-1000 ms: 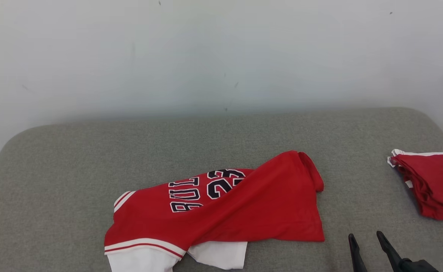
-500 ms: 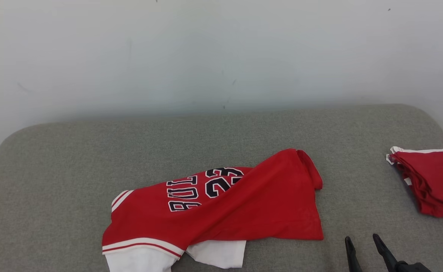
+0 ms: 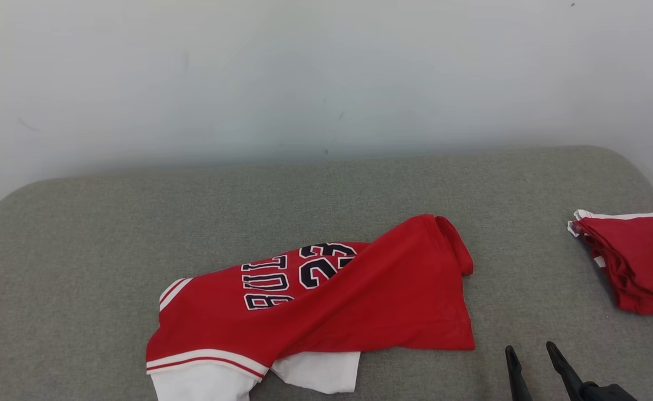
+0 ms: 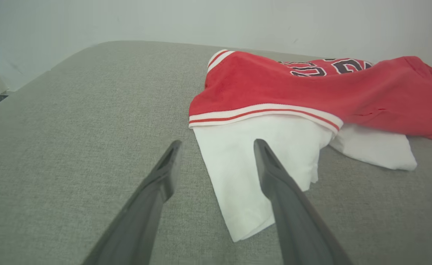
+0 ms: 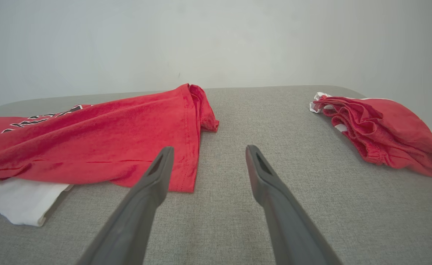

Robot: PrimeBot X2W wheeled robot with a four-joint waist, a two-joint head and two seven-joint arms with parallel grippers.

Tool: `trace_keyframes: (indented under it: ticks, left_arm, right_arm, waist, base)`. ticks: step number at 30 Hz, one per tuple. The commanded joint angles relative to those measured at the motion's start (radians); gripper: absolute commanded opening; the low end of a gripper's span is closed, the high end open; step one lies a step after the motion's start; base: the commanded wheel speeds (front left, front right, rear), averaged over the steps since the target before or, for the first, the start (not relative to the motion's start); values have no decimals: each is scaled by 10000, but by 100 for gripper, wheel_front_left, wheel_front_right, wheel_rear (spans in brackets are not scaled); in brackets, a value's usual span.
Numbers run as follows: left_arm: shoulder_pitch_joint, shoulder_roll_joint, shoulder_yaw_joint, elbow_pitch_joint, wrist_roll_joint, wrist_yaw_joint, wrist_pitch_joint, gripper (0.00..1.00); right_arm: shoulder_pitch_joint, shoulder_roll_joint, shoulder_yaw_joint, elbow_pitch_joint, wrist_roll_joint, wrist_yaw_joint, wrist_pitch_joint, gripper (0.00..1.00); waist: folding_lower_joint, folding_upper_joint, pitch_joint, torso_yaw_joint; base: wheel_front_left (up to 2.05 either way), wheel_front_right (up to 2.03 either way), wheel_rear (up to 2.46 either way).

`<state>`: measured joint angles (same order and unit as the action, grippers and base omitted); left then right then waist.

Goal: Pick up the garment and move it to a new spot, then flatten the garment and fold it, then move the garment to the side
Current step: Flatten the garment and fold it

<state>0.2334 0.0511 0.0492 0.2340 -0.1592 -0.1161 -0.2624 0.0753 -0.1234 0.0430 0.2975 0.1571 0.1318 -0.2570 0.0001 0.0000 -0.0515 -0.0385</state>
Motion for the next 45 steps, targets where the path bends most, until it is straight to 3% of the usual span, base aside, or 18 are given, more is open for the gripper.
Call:
trace_keyframes:
  ticks: [1, 12, 17, 30, 45]
  left_arm:
    - [-188, -10, -43, 265, -55, -52, -30, 100]
    - [-1907, 139, -214, 3495, -377, -6, 493, 100]
    - [-2370, 127, -323, 4187, -458, -23, 461, 100]
    - [-2692, 52, -950, 4838, -509, -97, 340, 100]
    - [-3061, 72, -1618, 4919, -719, -155, 329, 100]
  right_arm:
    - [-96, 14, 18, -5, -5, -29, -60, 100]
    - [-451, 57, 314, 109, -24, -29, 128, 100]
    - [-955, 4, 479, 520, 55, -29, 905, 100]
    - [-3116, -204, 916, 2427, 1257, -29, 3850, 100]
    - [-4264, -345, 1372, 3944, 1801, -29, 4553, 100]
  waist:
    - [-1, 0, 27, -20]
    - [-1, 0, 308, -250]
    - [-1, 0, 465, -374]
    - [-1, 0, 714, -10]
    - [-1, 0, 998, 465]
  base:
    - [0, 0, 0]
    - [0, 0, 0]
    - [0, 0, 0]
    - [0, 0, 0]
    - [0, 0, 0]
